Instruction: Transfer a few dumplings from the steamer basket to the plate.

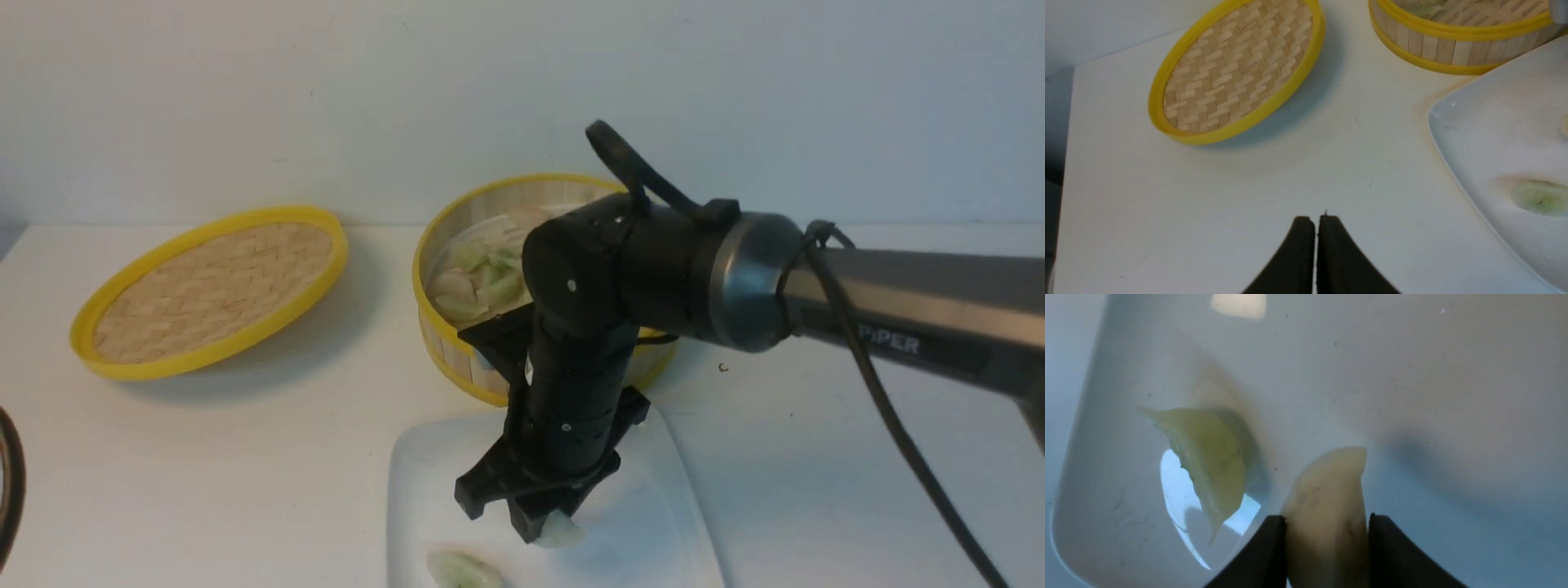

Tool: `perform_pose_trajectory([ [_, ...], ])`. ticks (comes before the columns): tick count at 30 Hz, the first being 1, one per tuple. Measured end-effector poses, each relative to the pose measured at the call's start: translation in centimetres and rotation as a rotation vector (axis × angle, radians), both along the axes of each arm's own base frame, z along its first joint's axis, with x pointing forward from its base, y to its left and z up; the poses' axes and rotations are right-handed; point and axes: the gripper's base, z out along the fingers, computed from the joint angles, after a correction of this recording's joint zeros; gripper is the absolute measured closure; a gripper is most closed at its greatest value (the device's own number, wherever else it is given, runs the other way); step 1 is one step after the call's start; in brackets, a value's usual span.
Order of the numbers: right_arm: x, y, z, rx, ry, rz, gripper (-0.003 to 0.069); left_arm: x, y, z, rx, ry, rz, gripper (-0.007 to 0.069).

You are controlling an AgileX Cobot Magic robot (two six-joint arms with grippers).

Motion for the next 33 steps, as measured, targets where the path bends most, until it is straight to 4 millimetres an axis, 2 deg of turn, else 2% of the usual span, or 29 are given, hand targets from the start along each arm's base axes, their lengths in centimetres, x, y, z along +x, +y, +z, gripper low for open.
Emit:
perform_pose_trajectory([
  [4, 0.1, -0.1, -0.2, -0.023, -0.001, 0.005, 0.0209, 0.0, 0.0, 0.0, 0.0, -0.001, 0.0, 0.0631],
  [6, 0.3, -0.1, 0.3, -0.029, -0.017, 0.017, 0.0146, 0.0, 0.0, 0.0, 0.0, -0.003, -0.001, 0.0631],
  [9, 0.8, 0.1, 1.6, -0.01, -0.068, 0.054, 0.0135, 0.1, 0.0, 0.1, -0.002, -0.01, -0.005, 0.0631],
  [13, 0.0, -0.8, 7.0, 0.071, -0.18, 0.076, 0.0307, 0.2, -0.3, 0.3, -0.019, -0.04, -0.02, 0.0631],
  [16, -1.2, -2.4, 11.9, 0.13, -0.289, 0.07, 0.0487, 0.3, -0.4, 0.5, -0.033, -0.061, -0.032, 0.0631],
  [17, -2.3, -3.9, 15.4, 0.168, -0.378, 0.057, 0.0586, 0.4, -0.6, 0.7, -0.05, -0.083, -0.045, 0.0631],
  [18, -3.2, -5.2, 17.6, 0.186, -0.437, 0.041, 0.0622, 0.4, -0.8, 0.8, -0.067, -0.097, -0.056, 0.0631],
  [19, -3.6, -5.6, 18.5, 0.199, -0.456, 0.032, 0.0627, 0.4, -0.8, 0.8, -0.07, -0.1, -0.058, 0.0631],
  [20, -5.2, -7.9, 21.8, 0.225, -0.557, -0.004, 0.0655, 0.5, -1.1, 1.1, -0.106, -0.124, -0.079, 0.0631],
  [23, -7.7, -11.5, 26.0, 0.263, -0.697, -0.082, 0.0669, 0.7, -1.6, 1.4, -0.158, -0.157, -0.109, 0.0631],
  [24, -10.1, -14.5, 28.6, 0.318, -0.793, -0.144, 0.0672, 0.8, -2.1, 1.7, -0.202, -0.176, -0.131, 0.0631],
  [25, -11.5, -16.2, 29.7, 0.353, -0.844, -0.176, 0.0673, 0.9, -2.4, 1.8, -0.225, -0.186, -0.142, 0.0631],
  [27, -13.0, -17.9, 30.4, 0.392, -0.888, -0.202, 0.0673, 1.1, -2.6, 1.9, -0.241, -0.194, -0.151, 0.0631],
  [28, -15.0, -20.0, 30.6, 0.44, -0.935, -0.228, 0.0673, 1.2, -2.8, 2.1, -0.258, -0.209, -0.161, 0.0631],
  [29, -16.1, -21.2, 30.5, 0.468, -0.959, -0.238, 0.0673, 1.4, -3.0, 2.1, -0.264, -0.216, -0.167, 0.0631],
  [31, -18.9, -23.9, 29.3, 0.544, -1.014, -0.255, 0.0673, 1.6, -3.2, 2.2, -0.271, -0.227, -0.175, 0.0631],
  [33, -21.7, -26.6, 26.9, 0.641, -1.097, -0.267, 0.0673, 2.0, -3.6, 2.2, -0.275, -0.234, -0.182, 0.0631],
])
